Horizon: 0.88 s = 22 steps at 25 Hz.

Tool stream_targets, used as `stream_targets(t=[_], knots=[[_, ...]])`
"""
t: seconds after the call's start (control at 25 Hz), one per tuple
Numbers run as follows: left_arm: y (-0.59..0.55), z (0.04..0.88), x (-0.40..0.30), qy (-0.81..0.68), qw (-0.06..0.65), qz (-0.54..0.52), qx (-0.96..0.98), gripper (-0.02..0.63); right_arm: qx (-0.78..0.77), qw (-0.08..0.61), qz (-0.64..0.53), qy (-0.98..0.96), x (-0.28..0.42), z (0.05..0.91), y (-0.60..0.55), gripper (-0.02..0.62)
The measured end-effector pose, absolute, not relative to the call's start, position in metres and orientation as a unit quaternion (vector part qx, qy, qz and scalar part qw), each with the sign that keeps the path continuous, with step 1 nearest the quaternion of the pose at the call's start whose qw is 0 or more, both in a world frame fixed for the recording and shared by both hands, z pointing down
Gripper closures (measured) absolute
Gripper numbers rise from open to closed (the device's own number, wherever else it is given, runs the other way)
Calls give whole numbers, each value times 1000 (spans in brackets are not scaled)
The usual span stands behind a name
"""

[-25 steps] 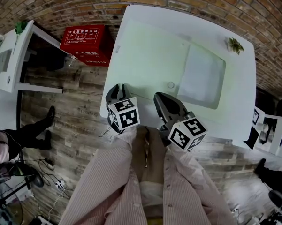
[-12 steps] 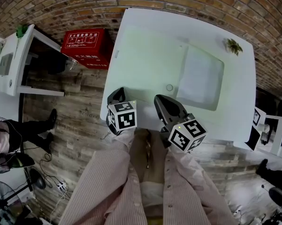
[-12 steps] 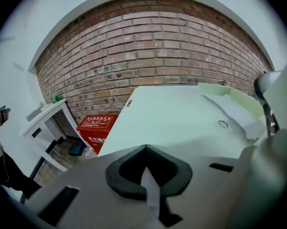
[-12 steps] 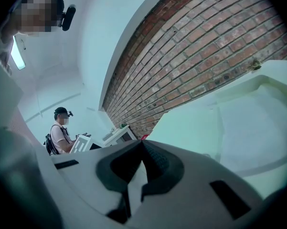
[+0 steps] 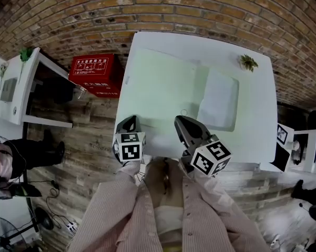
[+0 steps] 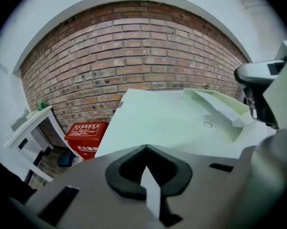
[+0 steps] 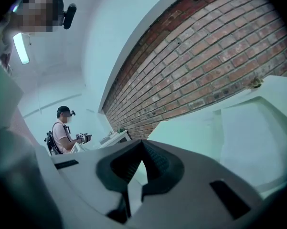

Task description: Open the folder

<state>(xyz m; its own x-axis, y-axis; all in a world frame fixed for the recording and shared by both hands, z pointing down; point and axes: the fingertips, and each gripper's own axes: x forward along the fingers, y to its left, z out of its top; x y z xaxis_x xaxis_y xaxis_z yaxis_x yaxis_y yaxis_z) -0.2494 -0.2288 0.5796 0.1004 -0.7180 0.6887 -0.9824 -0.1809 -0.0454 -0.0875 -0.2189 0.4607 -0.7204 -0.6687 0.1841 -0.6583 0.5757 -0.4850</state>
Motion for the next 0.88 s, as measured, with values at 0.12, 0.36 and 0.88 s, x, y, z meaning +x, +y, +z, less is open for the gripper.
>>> stream_targets(t=[0.12,0.36,0.88], knots=[[-230,560,-245,-597,204,283,723,612,-393,18,-264,881,-67,454,-223,591],[-234,525,-220,-577,181,249,757,612,-417,32,-252,872,-40,441,-225,591],[-240,481,-189,-556,167,179,794,612,-442,53,-210,871,-1,414,-223,591]])
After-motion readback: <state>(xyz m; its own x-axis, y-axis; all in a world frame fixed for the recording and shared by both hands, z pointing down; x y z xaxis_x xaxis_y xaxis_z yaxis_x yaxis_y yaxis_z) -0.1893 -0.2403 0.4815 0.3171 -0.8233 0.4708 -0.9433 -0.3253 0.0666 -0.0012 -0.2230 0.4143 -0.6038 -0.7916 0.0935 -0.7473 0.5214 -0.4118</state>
